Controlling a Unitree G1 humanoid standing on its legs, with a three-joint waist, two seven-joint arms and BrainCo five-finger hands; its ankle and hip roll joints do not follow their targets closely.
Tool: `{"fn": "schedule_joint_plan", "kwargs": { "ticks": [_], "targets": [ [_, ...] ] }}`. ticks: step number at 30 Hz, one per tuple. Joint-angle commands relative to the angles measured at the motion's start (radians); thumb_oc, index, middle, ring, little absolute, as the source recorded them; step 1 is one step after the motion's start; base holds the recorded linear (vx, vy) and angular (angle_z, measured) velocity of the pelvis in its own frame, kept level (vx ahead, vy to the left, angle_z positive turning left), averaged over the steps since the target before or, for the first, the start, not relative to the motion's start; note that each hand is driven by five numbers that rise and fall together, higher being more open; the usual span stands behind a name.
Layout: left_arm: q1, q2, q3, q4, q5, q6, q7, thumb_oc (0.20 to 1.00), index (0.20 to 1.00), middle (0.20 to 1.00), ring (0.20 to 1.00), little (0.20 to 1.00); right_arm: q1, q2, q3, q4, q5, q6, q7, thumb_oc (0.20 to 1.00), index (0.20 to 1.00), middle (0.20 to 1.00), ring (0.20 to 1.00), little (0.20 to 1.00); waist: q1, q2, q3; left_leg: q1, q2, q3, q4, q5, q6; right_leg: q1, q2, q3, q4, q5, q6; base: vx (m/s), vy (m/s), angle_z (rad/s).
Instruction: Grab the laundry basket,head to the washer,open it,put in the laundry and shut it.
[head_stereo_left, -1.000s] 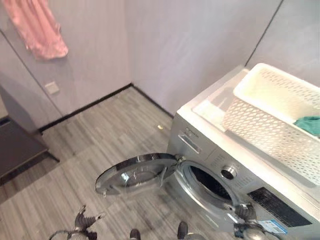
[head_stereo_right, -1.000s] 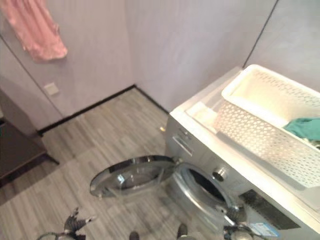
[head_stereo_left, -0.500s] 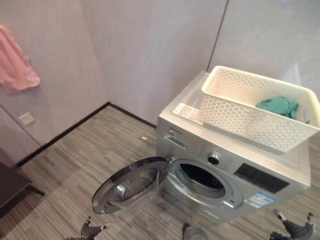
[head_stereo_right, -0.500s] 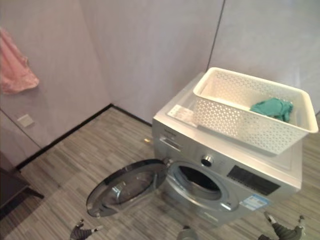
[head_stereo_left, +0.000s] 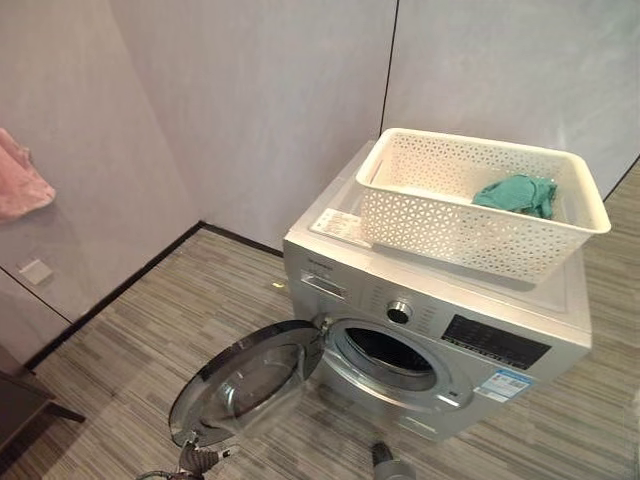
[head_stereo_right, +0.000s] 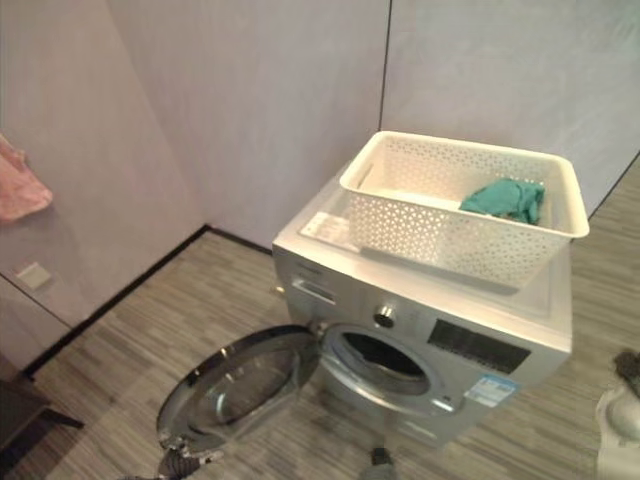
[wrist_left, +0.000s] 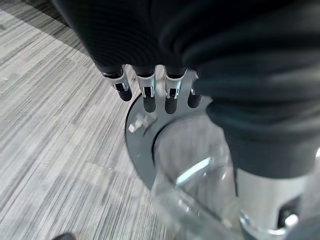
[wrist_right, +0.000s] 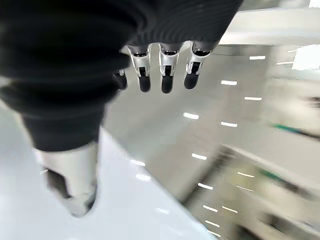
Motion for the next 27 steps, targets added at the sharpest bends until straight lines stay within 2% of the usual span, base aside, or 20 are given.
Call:
{"fn": "schedule_joint_plan", "kwargs": {
  "ticks": [1, 2, 3, 4, 5, 6, 8, 9, 11, 12, 13, 14, 16, 19, 20, 22, 23, 25, 26, 27],
  "targets": [
    [-0.108, 0.047, 0.007, 0.038, 0.025, -0.017, -0.002, 1.0, 1.0, 1.0, 1.0, 1.0, -0.117, -0.223, -0.079, -0.017, 0.055, -0.078, 0.115, 1.0, 1.0, 1.0, 1.0, 1.0, 0.043, 0.01, 0.007, 0.1, 0.005, -0.086, 0.073, -0.186, 0.043, -0.083, -0.013, 0.044, 0.023, 0.081, 0.047, 0.23, -0.262, 0.6],
    [-0.109, 0.046, 0.001, 0.052, 0.023, -0.016, -0.005, 1.0, 1.0, 1.0, 1.0, 1.0, -0.13, -0.266, -0.078, -0.014, 0.086, -0.09, 0.148, 1.0, 1.0, 1.0, 1.0, 1.0, 0.054, -0.001, -0.002, 0.103, 0.015, -0.097, 0.068, -0.176, 0.033, -0.073, -0.009, 0.04, 0.022, 0.082, 0.048, 0.14, -0.188, 0.59],
    [-0.11, 0.044, 0.001, 0.053, 0.022, -0.017, -0.005, 1.0, 1.0, 1.0, 1.0, 1.0, -0.133, -0.273, -0.078, -0.007, 0.091, -0.092, 0.15, 1.0, 1.0, 1.0, 1.0, 1.0, 0.052, 0.001, -0.002, 0.104, 0.016, -0.099, 0.065, -0.174, 0.032, -0.072, -0.008, 0.037, 0.021, 0.082, 0.048, 0.11, -0.214, 0.46],
    [-0.119, 0.043, -0.007, 0.071, 0.014, -0.012, -0.015, 1.0, 1.0, 1.0, 1.0, 1.0, -0.135, -0.366, -0.073, -0.005, 0.126, -0.101, 0.212, 1.0, 1.0, 1.0, 1.0, 1.0, 0.063, -0.017, -0.011, 0.102, 0.041, -0.114, 0.062, -0.158, 0.012, -0.062, -0.001, 0.012, 0.028, 0.079, 0.044, 0.05, -0.137, 0.51],
    [-0.12, 0.039, -0.009, 0.072, 0.013, -0.013, -0.015, 1.0, 1.0, 1.0, 1.0, 1.0, -0.135, -0.373, -0.077, 0.0, 0.132, -0.103, 0.216, 1.0, 1.0, 1.0, 1.0, 1.0, 0.059, -0.012, -0.012, 0.101, 0.043, -0.119, 0.06, -0.156, 0.01, -0.061, -0.001, 0.006, 0.028, 0.077, 0.043, 0.07, -0.192, 0.57],
    [-0.124, 0.04, -0.01, 0.082, 0.009, -0.012, -0.022, 1.0, 1.0, 1.0, 1.0, 1.0, -0.125, -0.426, -0.081, 0.006, 0.133, -0.103, 0.245, 1.0, 1.0, 1.0, 1.0, 1.0, 0.064, -0.024, -0.016, 0.1, 0.055, -0.121, 0.057, -0.148, 0.002, -0.056, 0.003, -0.008, 0.029, 0.073, 0.04, 0.05, -0.128, 0.39],
    [-0.128, 0.032, -0.03, 0.098, 0.0, -0.013, -0.036, 1.0, 1.0, 1.0, 1.0, 1.0, -0.088, -0.587, -0.084, 0.104, 0.218, -0.103, 0.36, 1.0, 1.0, 1.0, 1.0, 1.0, 0.065, -0.034, -0.03, 0.091, 0.095, -0.134, 0.039, -0.118, -0.027, -0.033, 0.018, -0.054, 0.019, 0.047, 0.022, 0.07, -0.197, 0.3],
    [-0.128, 0.03, -0.03, 0.099, 0.0, -0.013, -0.036, 1.0, 1.0, 1.0, 1.0, 1.0, -0.09, -0.594, -0.083, 0.112, 0.223, -0.106, 0.361, 1.0, 1.0, 1.0, 1.0, 1.0, 0.062, -0.03, -0.031, 0.09, 0.096, -0.136, 0.037, -0.116, -0.028, -0.032, 0.018, -0.057, 0.018, 0.047, 0.021, 0.05, -0.164, 0.31],
    [-0.129, 0.024, -0.037, 0.102, -0.023, -0.01, -0.055, 1.0, 1.0, 1.0, 1.0, 1.0, -0.033, -0.676, -0.077, 0.161, 0.32, -0.1, 0.483, 1.0, 1.0, 1.0, 1.0, 1.0, 0.055, -0.036, -0.036, 0.083, 0.117, -0.148, 0.02, -0.094, -0.044, -0.023, 0.029, -0.078, 0.013, 0.033, 0.011, 0.03, -0.119, 0.21],
    [-0.13, 0.02, -0.052, 0.108, -0.044, -0.007, -0.085, 1.0, 1.0, 1.0, 1.0, 1.0, 0.007, -0.737, -0.078, 0.206, 0.432, -0.095, 0.585, 1.0, 1.0, 1.0, 1.0, 1.0, 0.052, -0.039, -0.038, 0.073, 0.129, -0.153, 0.013, -0.078, -0.058, -0.019, 0.037, -0.086, 0.012, 0.017, 0.002, 0.04, -0.105, 0.17],
    [-0.13, 0.019, -0.059, 0.11, -0.047, -0.006, -0.1, 1.0, 1.0, 1.0, 1.0, 1.0, 0.034, -0.781, -0.095, 0.231, 0.469, -0.089, 0.634, 1.0, 1.0, 1.0, 1.0, 1.0, 0.047, -0.04, -0.04, 0.068, 0.134, -0.151, 0.012, -0.071, -0.065, -0.018, 0.042, -0.091, 0.011, 0.01, -0.001, 0.03, -0.072, 0.27],
    [-0.131, 0.016, -0.062, 0.11, -0.048, -0.006, -0.101, 1.0, 1.0, 1.0, 1.0, 1.0, 0.043, -0.785, -0.104, 0.233, 0.473, -0.091, 0.636, 1.0, 1.0, 1.0, 1.0, 1.0, 0.049, -0.037, -0.041, 0.066, 0.135, -0.153, 0.012, -0.071, -0.066, -0.018, 0.042, -0.093, 0.011, 0.01, -0.001, 0.04, -0.056, 0.31],
    [-0.11, 0.021, -0.058, 0.098, -0.06, -0.001, -0.163, 1.0, 1.0, 1.0, 1.0, 1.0, 0.227, -0.89, -0.219, 0.29, 0.552, -0.054, 0.804, 1.0, 1.0, 1.0, 1.0, 1.0, 0.033, -0.044, -0.045, 0.053, 0.148, -0.15, 0.012, -0.055, -0.085, -0.012, 0.05, -0.105, 0.01, -0.007, -0.009, 0.05, -0.063, 0.26],
    [-0.085, 0.025, -0.067, 0.09, -0.089, -0.005, -0.215, 1.0, 1.0, 1.0, 1.0, 1.0, 0.488, -0.983, -0.438, 0.361, 0.649, -0.036, 0.927, 1.0, 1.0, 1.0, 1.0, 1.0, 0.02, -0.046, -0.051, 0.034, 0.157, -0.15, 0.012, -0.038, -0.106, -0.008, 0.056, -0.119, 0.001, -0.017, -0.013, 0.03, -0.034, 0.14],
    [-0.087, 0.02, -0.072, 0.09, -0.089, -0.005, -0.216, 1.0, 1.0, 1.0, 1.0, 1.0, 0.52, -0.983, -0.47, 0.36, 0.652, -0.037, 0.928, 1.0, 1.0, 1.0, 1.0, 1.0, 0.025, -0.041, -0.051, 0.034, 0.158, -0.15, 0.012, -0.038, -0.106, -0.008, 0.056, -0.12, 0.001, -0.017, -0.013, 0.02, -0.041, 0.0],
    [-0.061, 0.022, -0.064, 0.092, -0.116, -0.015, -0.24, 1.0, 1.0, 1.0, 1.0, 1.0, 0.619, -1.07, -0.496, 0.481, 0.64, -0.031, 1.018, 1.0, 1.0, 1.0, 1.0, 1.0, 0.027, -0.038, -0.047, 0.023, 0.164, -0.133, 0.012, -0.027, -0.12, -0.007, 0.061, -0.114, -0.022, -0.011, -0.013, 0.01, -0.061, -0.08],
    [-0.054, 0.014, -0.063, 0.102, -0.128, -0.021, -0.244, 1.0, 1.0, 1.0, 1.0, 1.0, 0.574, -1.106, -0.403, 0.551, 0.597, -0.029, 1.044, 1.0, 1.0, 1.0, 1.0, 1.0, 0.041, -0.028, -0.046, 0.02, 0.169, -0.115, 0.012, -0.024, -0.128, -0.012, 0.067, -0.108, -0.033, -0.017, -0.01, 0.01, -0.057, -0.25],
    [-0.052, 0.013, -0.06, 0.104, -0.137, -0.024, -0.243, 1.0, 1.0, 1.0, 1.0, 1.0, 0.505, -1.121, -0.327, 0.58, 0.582, -0.029, 1.047, 1.0, 1.0, 1.0, 1.0, 1.0, 0.046, -0.025, -0.044, 0.019, 0.171, -0.107, 0.012, -0.019, -0.13, -0.018, 0.07, -0.105, -0.033, -0.02, -0.009, -0.02, -0.042, -0.22],
    [-0.055, 0.01, -0.062, 0.112, -0.149, -0.03, -0.234, 1.0, 1.0, 1.0, 1.0, 1.0, 0.38, -1.134, -0.194, 0.631, 0.567, -0.03, 1.051, 1.0, 1.0, 1.0, 1.0, 1.0, 0.066, -0.014, -0.036, 0.016, 0.174, -0.091, 0.012, -0.011, -0.134, -0.032, 0.075, -0.096, -0.033, -0.022, -0.006, -0.03, -0.037, -0.07],
    [-0.054, 0.013, -0.059, 0.113, -0.149, -0.03, -0.234, 1.0, 1.0, 1.0, 1.0, 1.0, 0.338, -1.133, -0.152, 0.634, 0.565, -0.031, 1.051, 1.0, 1.0, 1.0, 1.0, 1.0, 0.064, -0.017, -0.037, 0.017, 0.174, -0.089, 0.012, -0.011, -0.134, -0.033, 0.075, -0.094, -0.033, -0.022, -0.006, -0.02, -0.052, -0.1]
  ]
}}
